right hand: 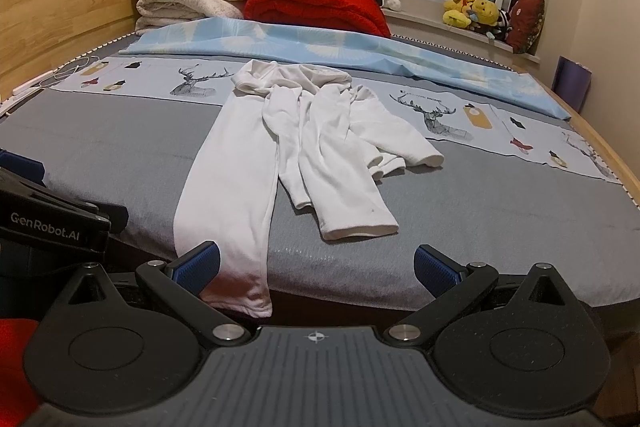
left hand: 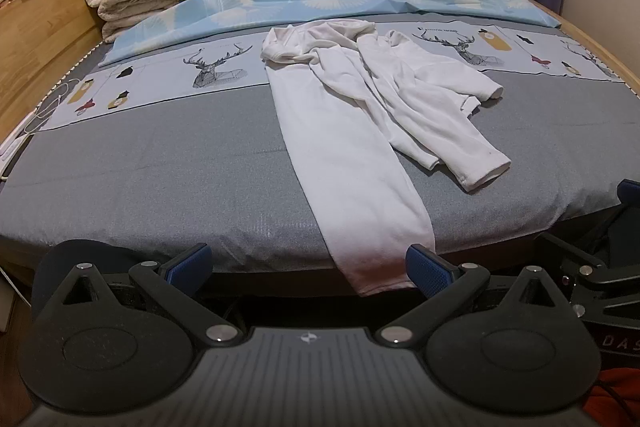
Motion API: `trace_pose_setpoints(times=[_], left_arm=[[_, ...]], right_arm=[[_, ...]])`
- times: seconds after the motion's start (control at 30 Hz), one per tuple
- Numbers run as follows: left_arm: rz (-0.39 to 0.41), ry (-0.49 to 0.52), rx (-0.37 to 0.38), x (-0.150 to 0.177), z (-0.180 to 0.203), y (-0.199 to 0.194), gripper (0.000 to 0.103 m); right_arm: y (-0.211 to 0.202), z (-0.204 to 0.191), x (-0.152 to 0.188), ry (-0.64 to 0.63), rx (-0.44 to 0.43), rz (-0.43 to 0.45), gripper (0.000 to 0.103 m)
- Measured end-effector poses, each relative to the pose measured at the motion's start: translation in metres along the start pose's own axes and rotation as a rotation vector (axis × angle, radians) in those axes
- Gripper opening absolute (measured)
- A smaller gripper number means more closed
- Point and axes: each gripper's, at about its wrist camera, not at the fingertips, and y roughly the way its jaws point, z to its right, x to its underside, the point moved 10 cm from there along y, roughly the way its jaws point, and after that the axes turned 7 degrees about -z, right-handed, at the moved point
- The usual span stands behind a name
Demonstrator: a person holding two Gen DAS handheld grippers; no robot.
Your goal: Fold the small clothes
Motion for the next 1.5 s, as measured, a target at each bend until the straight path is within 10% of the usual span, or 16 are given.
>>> trace_pose_setpoints(times=[1.5], left_arm=[[-0.074, -0.011, 0.06, 0.002, 0.001, 0.019, 0.103]], right_arm=[[0.019, 0.003, 0.004, 0.033, -0.03, -0.06, 0.102]])
